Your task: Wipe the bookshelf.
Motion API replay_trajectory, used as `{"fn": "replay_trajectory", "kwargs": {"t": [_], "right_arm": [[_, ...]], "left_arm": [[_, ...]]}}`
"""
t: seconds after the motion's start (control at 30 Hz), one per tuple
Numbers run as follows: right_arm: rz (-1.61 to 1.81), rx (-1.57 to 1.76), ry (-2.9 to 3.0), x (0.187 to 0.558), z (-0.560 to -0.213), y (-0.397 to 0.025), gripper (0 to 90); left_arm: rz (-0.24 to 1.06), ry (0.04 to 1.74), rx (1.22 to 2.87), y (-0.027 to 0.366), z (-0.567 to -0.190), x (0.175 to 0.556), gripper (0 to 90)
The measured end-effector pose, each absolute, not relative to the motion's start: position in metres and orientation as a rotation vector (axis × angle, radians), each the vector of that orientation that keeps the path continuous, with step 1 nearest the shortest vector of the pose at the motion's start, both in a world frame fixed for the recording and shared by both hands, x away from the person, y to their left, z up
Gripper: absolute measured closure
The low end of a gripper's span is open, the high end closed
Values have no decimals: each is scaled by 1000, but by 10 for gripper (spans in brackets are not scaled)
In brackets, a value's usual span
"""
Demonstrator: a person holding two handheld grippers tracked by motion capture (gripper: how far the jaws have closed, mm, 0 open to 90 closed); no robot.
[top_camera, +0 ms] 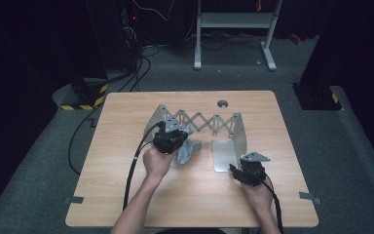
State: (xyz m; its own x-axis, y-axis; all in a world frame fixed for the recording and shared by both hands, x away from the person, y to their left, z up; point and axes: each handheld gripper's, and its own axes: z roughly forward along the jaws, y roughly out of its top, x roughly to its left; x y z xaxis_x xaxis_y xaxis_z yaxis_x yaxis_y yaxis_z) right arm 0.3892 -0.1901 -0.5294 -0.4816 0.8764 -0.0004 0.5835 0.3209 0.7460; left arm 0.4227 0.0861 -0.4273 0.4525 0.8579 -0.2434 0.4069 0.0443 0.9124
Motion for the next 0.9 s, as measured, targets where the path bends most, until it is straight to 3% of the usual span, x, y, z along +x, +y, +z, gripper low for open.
{"fn": "replay_trajectory", "kwargs": {"t": [0.9], "right_arm": [[978,1292,2186,389,-529,-190,489]], "left_arm": [[454,1253,1593,79,-475,428,842]]}}
